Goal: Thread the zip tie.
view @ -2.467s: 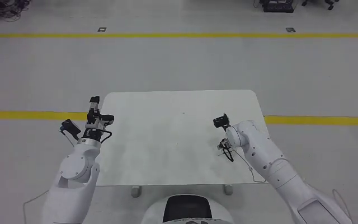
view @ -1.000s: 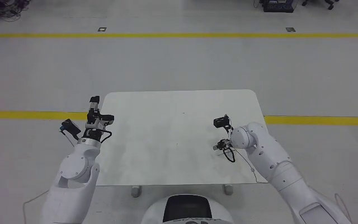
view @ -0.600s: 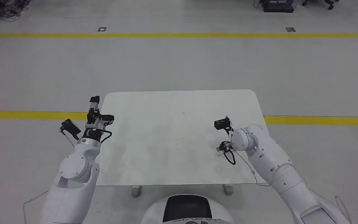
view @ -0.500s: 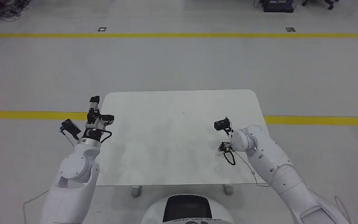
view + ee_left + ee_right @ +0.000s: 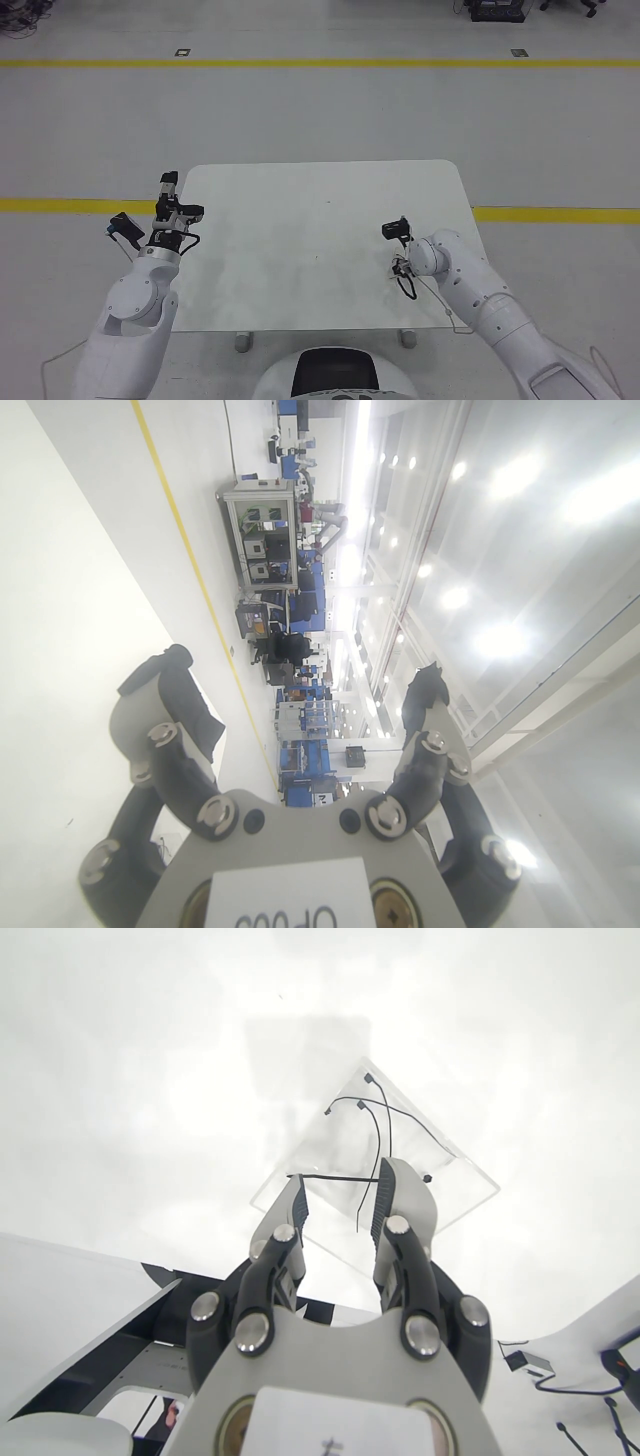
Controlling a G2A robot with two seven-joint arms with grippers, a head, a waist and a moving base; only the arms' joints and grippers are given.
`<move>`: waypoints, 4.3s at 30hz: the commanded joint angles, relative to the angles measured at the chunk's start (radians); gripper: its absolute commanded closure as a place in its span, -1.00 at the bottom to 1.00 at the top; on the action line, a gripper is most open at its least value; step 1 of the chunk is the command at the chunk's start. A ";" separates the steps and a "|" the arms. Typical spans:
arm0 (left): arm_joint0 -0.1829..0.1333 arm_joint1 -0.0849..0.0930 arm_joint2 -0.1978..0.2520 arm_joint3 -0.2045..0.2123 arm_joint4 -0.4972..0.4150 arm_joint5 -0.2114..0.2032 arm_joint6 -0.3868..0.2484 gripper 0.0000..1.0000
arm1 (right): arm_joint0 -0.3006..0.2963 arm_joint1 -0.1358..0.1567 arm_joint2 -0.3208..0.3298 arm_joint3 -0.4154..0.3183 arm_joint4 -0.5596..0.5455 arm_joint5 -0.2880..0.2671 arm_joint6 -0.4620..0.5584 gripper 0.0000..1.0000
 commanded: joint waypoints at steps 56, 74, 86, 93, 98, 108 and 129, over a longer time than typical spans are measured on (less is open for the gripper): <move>0.000 0.000 0.000 0.000 0.000 0.000 0.000 -1.00 | -0.003 -0.022 0.039 -0.007 -0.056 0.029 -0.017 1.00; 0.000 0.000 0.000 0.000 0.000 0.000 0.000 -1.00 | -0.135 0.037 0.312 -0.198 0.188 -0.142 0.019 1.00; 0.000 0.000 0.000 0.000 0.000 0.000 0.000 -1.00 | -0.143 0.044 0.343 -0.195 0.235 -0.163 0.023 1.00; 0.000 0.000 0.000 0.000 0.000 0.000 0.000 -1.00 | -0.152 0.045 0.358 -0.208 0.258 -0.125 -0.016 1.00; 0.000 0.000 0.000 0.000 0.000 0.000 0.000 -1.00 | -0.115 0.043 0.336 -0.237 0.205 -0.011 0.022 1.00; 0.000 0.000 0.000 0.000 0.000 0.000 0.000 -1.00 | -0.005 0.023 0.256 -0.216 0.224 0.119 0.103 1.00; 0.000 0.000 0.000 0.000 0.000 0.000 0.000 -1.00 | -0.021 -0.034 0.364 -0.099 0.361 0.193 -0.075 1.00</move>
